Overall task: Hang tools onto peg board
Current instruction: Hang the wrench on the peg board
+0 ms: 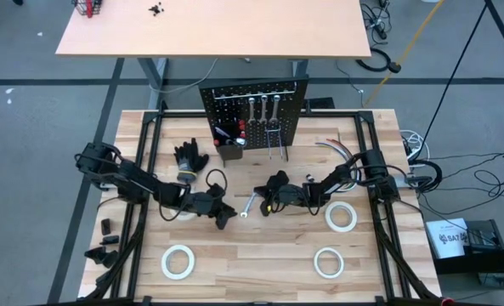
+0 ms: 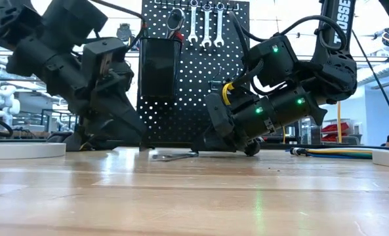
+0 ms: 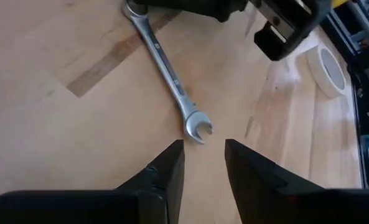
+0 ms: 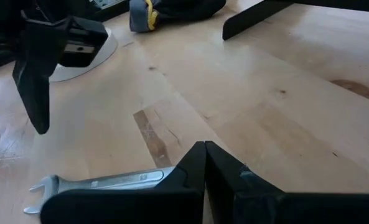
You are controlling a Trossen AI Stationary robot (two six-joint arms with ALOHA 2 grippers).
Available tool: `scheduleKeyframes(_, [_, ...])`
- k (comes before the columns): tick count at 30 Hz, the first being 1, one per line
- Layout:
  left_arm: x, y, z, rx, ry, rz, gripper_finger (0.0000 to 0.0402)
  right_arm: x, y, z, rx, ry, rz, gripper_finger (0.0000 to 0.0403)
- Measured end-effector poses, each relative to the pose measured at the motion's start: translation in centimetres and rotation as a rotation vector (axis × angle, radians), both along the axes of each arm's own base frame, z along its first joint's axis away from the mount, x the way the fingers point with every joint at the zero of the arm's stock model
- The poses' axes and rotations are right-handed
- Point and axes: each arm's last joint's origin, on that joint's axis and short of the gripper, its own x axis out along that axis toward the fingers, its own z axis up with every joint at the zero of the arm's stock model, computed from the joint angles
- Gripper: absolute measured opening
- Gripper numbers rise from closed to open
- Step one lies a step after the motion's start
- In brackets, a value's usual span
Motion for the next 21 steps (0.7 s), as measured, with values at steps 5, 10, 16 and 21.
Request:
scheduleKeyframes(5, [0.5,-0.1,0.5,0.045,-0.017,-0.025,0.0146,0.0,0.0,0.0,0.004,0.001,0.000,0.0000])
scheduleKeyframes(10, [1.8,-0.4,1.6,0.150,0.032,-0.072,0.0171,0.0,-0.1,-0.1,0.046,-0.008,-0.027,0.0000])
scheduleKeyframes(16, [2.6,-0.2,2.4,0.264,0.142,-0.024,0.0178,-0.2,0.2,-0.4,0.083,0.012,-0.041,0.0000])
scheduleKeyframes(21, [2.7,-0.1,2.5,0.278,0.141,-0.008,0.0178,-0.3,0.6,-0.5,0.042,0.037,-0.010,0.0000])
